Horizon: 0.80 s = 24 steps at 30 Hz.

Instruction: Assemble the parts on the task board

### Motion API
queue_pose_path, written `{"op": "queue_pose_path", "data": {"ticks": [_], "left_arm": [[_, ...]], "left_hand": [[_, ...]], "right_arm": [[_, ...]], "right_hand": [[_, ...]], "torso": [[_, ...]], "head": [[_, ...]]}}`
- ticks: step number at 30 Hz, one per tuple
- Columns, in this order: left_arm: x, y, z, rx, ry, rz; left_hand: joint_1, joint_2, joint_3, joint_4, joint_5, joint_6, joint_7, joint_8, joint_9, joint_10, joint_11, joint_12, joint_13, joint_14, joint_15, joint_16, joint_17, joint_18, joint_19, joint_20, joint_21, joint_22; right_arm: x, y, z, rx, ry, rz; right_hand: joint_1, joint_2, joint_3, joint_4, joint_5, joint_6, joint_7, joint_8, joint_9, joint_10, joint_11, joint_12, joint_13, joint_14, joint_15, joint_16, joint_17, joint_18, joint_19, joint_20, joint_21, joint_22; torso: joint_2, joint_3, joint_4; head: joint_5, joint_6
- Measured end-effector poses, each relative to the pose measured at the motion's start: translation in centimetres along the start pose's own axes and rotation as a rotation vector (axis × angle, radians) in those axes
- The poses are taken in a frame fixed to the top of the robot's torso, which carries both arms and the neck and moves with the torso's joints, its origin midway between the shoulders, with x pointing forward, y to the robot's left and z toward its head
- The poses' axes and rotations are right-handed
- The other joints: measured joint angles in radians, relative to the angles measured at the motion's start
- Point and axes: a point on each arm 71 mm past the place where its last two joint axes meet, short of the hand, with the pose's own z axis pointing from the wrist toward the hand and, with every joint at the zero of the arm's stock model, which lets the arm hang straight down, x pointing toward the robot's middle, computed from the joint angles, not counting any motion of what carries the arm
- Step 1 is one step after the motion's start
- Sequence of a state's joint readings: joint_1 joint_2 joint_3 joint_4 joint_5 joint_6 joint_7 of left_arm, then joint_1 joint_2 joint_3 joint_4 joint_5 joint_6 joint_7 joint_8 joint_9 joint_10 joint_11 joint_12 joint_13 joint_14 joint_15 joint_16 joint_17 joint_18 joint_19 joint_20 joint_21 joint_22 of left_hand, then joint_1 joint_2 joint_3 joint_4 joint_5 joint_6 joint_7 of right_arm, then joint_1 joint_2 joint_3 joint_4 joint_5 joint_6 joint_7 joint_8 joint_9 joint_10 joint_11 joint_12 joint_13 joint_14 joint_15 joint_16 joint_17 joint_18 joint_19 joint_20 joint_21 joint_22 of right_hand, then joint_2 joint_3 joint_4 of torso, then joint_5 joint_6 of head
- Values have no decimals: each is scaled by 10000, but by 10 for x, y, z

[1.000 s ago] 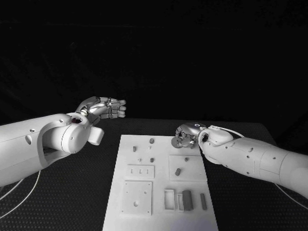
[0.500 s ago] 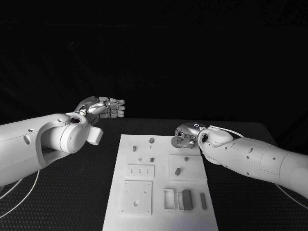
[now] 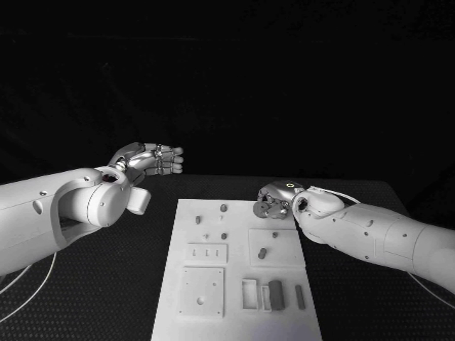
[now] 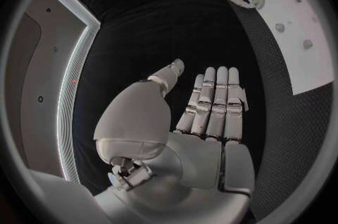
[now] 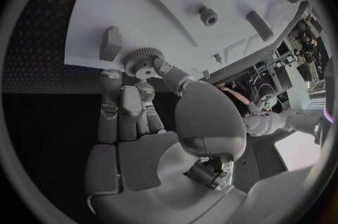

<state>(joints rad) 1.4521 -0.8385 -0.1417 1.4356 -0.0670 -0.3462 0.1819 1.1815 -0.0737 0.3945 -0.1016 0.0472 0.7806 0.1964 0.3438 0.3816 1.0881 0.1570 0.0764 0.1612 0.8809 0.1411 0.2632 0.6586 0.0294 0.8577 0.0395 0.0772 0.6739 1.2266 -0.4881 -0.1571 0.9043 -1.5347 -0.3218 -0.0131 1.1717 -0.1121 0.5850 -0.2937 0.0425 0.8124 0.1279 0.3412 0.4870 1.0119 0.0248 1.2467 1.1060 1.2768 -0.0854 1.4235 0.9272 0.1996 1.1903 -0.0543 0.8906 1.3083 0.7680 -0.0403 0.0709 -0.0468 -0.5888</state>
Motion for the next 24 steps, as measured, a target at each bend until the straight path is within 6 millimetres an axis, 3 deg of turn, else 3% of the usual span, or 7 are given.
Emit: {"op": "queue_pose_path", "data": {"ticks": [11,12,14,24], "left_arm": [[-1,0,-1,-4,-14,-1],[-1,0,-1,-5,-18,-1],[-1,0,-1,-6,-24,-1],[-1,0,-2,-8,-13,-6]], "left_hand": [[0,0,26,-26,0,0,0,0,0,0,0,0,9,0,0,-39,8,1,0,0,0,8],[-25,25,26,-26,0,0,0,0,0,0,0,0,9,0,0,-39,8,0,0,0,0,9],[-39,39,26,-26,0,0,0,0,0,0,0,0,9,0,0,-39,8,1,0,0,0,9],[-80,-1,50,-49,0,0,0,0,0,0,0,0,7,0,0,-39,17,1,0,0,0,8]], "right_arm": [[0,7,-3,-227,-390,-452],[0,9,-4,-269,-425,-501],[-1,13,-4,-367,-480,-600],[-22,43,-4,-995,-1052,-1192]], "right_hand": [[23,149,-40,13,1,13,-14,69,7,84,-127,0,-56,76,-76,37,98,2,1,1,38,0],[23,149,-40,13,2,14,-14,72,149,85,-127,0,-56,76,-76,37,121,2,1,2,38,0],[-6,117,-41,12,2,65,-65,190,271,102,-145,0,-70,98,-98,37,131,3,1,3,39,0],[-87,37,-41,11,1,123,-122,151,221,157,-198,-1,-111,116,-114,76,174,5,45,-33,39,0]], "torso": [[-2,-12,10],[-2,-12,9],[-2,-13,7],[-8,-16,-6]], "head": [[-13,43],[-14,52],[-2,59],[12,128]]}}
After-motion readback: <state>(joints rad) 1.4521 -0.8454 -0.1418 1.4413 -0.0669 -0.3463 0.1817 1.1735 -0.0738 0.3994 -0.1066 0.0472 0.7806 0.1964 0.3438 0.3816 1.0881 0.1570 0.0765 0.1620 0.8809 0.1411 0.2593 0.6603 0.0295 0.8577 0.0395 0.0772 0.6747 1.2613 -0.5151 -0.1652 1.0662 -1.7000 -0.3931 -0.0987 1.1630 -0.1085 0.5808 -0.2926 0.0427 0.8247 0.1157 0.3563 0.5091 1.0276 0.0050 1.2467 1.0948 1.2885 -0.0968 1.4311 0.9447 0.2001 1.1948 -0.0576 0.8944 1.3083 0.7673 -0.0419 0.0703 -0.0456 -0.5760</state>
